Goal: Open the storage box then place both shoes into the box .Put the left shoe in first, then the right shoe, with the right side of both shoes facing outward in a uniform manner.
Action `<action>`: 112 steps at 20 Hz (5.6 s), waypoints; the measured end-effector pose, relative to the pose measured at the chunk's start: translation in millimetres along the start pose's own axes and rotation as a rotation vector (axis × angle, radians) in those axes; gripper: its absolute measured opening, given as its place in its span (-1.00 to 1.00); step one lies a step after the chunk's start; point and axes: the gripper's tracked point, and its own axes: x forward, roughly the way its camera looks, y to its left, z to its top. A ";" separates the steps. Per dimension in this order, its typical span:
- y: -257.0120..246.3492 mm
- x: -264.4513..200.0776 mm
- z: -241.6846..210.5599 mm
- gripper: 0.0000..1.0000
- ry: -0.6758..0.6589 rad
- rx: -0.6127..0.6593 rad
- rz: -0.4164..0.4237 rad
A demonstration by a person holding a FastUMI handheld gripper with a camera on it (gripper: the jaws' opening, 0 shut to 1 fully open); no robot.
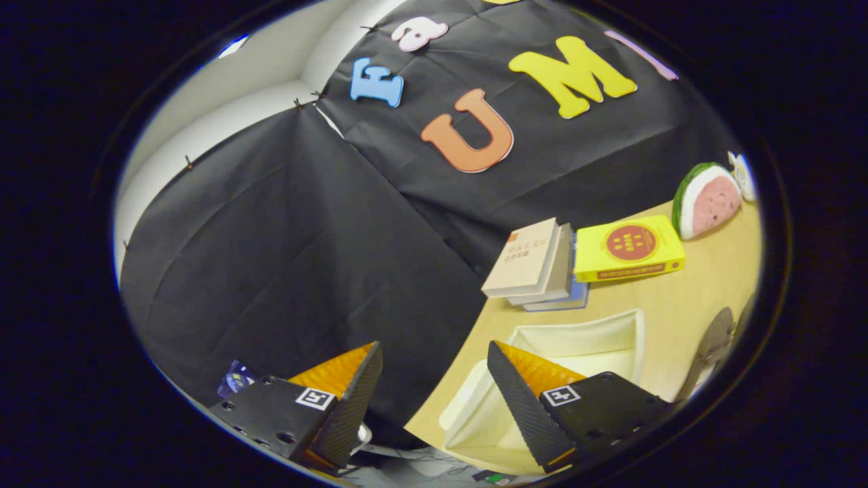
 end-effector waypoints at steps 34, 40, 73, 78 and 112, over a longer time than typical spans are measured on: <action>-371.0 -117.9 -134.6 -0.57 0.450 0.083 -0.719; -364.9 -124.4 -128.1 -0.99 0.426 0.106 -0.742; -110.2 44.0 -100.8 -1.00 0.232 0.093 -0.524; -118.9 72.5 -135.4 -1.00 0.284 0.048 -0.613; -195.5 -129.9 -57.9 0.93 0.157 -0.147 -0.664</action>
